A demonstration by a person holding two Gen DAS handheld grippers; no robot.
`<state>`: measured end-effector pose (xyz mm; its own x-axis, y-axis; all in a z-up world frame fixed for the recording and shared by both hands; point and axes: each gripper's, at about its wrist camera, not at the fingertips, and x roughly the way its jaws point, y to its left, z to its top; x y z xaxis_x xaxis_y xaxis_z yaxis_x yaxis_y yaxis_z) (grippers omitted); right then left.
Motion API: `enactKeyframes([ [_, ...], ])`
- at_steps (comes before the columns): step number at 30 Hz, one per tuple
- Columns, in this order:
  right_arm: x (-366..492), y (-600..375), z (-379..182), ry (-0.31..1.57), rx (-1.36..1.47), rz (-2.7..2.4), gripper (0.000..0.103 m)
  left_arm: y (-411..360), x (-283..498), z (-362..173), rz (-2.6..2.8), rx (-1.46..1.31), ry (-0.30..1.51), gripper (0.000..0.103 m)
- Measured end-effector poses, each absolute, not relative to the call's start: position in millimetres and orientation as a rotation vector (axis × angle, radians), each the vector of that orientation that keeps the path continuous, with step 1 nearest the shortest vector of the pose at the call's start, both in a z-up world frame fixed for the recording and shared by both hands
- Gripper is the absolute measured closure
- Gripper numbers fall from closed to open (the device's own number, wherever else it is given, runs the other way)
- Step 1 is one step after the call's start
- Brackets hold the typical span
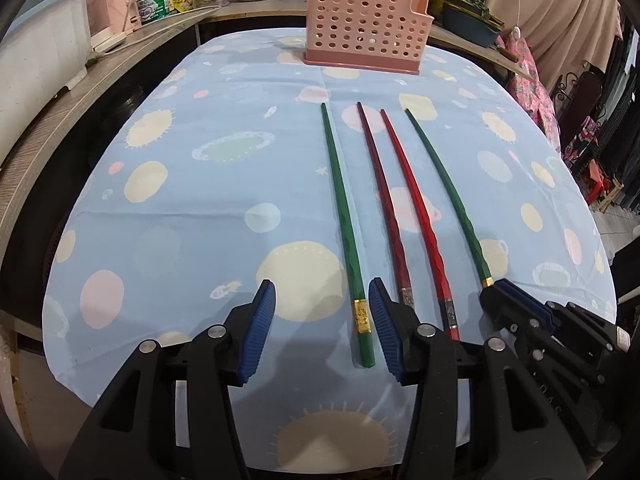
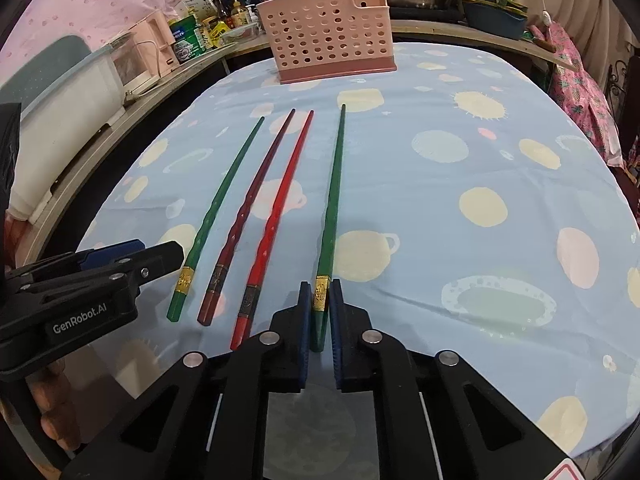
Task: Organize utensils
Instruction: 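Grasp a green chopstick with the left tool while the right tool grasps another green chopstick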
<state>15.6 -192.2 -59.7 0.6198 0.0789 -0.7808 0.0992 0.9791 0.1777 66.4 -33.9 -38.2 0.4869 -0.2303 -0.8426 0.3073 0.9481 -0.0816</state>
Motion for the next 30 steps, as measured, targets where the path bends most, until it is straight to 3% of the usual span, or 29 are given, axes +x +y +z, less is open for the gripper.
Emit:
enactKeyframes([
  [17, 12, -204, -60, 0.897, 0.243, -0.04, 0.096, -39, 62, -50, -0.335, 0.124, 1.038, 0.058],
  [20, 12, -204, -60, 0.897, 0.242, -0.041, 0.096, -39, 61, -50, -0.328, 0.134, 1.032, 0.063],
  [30, 12, -204, -60, 0.897, 0.242, -0.041, 0.096, -37, 62, -49, -0.335, 0.124, 1.035, 0.096],
])
